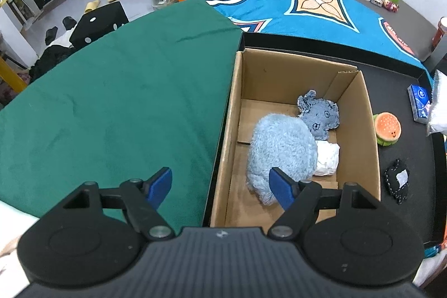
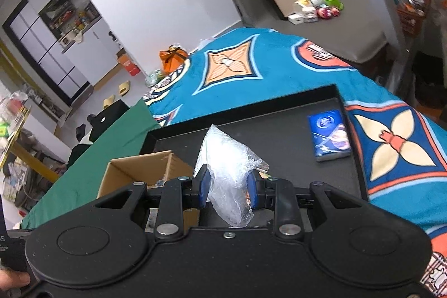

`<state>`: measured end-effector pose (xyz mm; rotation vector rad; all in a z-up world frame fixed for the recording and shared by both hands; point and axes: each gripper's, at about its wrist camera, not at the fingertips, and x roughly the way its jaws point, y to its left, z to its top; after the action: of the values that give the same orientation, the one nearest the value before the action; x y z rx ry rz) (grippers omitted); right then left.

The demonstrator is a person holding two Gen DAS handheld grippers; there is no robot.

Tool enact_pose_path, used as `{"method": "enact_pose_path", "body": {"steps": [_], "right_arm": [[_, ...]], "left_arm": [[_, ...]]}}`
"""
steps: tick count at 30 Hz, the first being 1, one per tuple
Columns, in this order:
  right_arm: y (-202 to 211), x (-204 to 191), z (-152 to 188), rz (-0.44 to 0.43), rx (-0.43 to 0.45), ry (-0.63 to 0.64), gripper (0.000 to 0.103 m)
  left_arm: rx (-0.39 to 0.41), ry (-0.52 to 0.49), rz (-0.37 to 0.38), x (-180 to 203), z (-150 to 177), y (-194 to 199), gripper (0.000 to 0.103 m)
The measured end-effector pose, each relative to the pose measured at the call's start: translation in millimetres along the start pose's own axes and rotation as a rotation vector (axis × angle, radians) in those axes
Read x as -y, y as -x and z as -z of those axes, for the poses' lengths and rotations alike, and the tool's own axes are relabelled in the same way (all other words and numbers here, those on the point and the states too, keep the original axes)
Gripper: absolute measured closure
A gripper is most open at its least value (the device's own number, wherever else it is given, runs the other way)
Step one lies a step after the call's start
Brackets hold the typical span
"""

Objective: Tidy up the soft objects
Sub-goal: 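Lift the plastic bag over the box and release it inside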

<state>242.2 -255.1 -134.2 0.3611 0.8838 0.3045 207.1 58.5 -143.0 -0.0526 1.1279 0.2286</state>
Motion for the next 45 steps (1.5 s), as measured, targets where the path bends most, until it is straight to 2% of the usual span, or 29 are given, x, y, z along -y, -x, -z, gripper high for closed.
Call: {"method": "enact_pose_path", "body": {"steps": [9, 18, 21, 23, 29, 45], "right_arm": [[-11.1, -35.4, -1.9, -0.017, -0.011, 0.071, 0.075], [-20.9, -67.9, 2.5, -0.019, -0.017, 0.143, 0.075], [-24.1, -77.6, 3.9, -0.015, -0.02, 0.164, 0.075], [-26.3, -83.6, 4.9, -0.016, -0.022, 0.178, 0.075], [-34.0, -107.5, 10.4, 0.001, -0.021, 0.254, 0.075], [-54.3, -161.1, 13.5, -0.007, -0.034, 0.377, 0.075]], "left_arm": [[0.006, 0.034, 0.048, -11.5, 7.9, -8.5, 0.032], [0.009, 0.078, 0.094, -28.8, 19.3, -17.0, 0.044], [0.004, 0.089, 0.108, -34.8, 24.7, -20.9, 0.052], [-0.005, 0.103, 0.119, -38.9, 27.9, -24.8, 0.063], [0.018, 0.1, 0.164, -41.5, 31.6, -26.5, 0.077], [0.01, 0.128, 0.229, -49.0, 34.1, -34.7, 0.086]]}}
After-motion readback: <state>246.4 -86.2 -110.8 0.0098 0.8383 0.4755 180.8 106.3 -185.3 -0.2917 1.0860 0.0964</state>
